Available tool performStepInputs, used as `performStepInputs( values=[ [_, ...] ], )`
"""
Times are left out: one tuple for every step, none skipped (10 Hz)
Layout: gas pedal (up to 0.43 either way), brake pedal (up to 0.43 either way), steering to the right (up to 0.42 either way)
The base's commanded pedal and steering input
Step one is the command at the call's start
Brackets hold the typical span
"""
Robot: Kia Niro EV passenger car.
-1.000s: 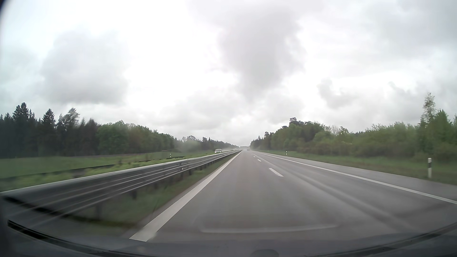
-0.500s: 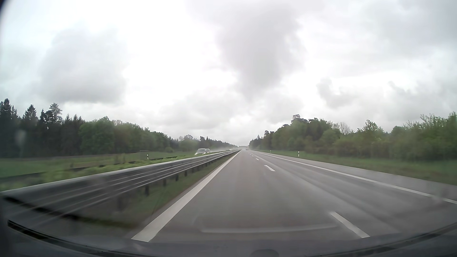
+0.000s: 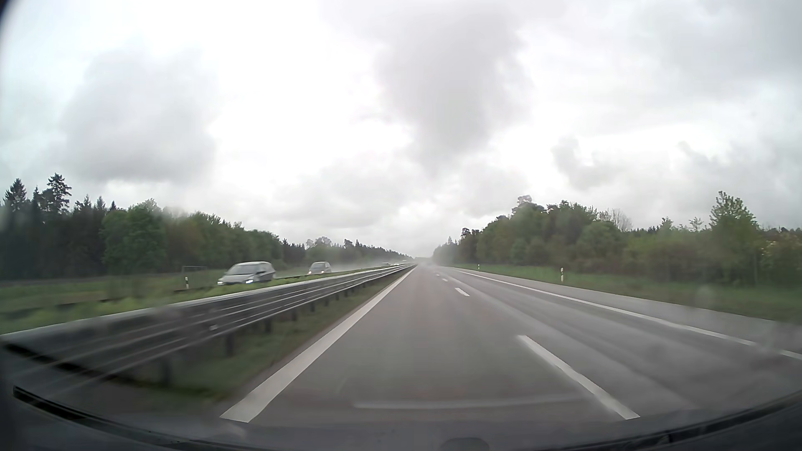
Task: Follow the waypoints while adhering to traffic rules and regulations
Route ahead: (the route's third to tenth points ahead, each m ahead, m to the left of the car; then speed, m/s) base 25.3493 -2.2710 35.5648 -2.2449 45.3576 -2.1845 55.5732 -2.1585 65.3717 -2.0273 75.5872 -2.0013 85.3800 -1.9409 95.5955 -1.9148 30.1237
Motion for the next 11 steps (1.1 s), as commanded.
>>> performStepInputs(
  values=[
    [0.311, 0.0, 0.004],
    [0.311, 0.0, 0.004],
    [0.311, 0.0, 0.004],
    [0.311, 0.0, 0.004],
    [0.311, 0.0, 0.004],
    [0.311, 0.0, 0.004],
    [0.311, 0.0, 0.004],
    [0.311, 0.0, 0.004],
    [0.311, 0.0, 0.003],
    [0.311, 0.0, 0.003],
    [0.311, 0.0, 0.003]
  ],
)
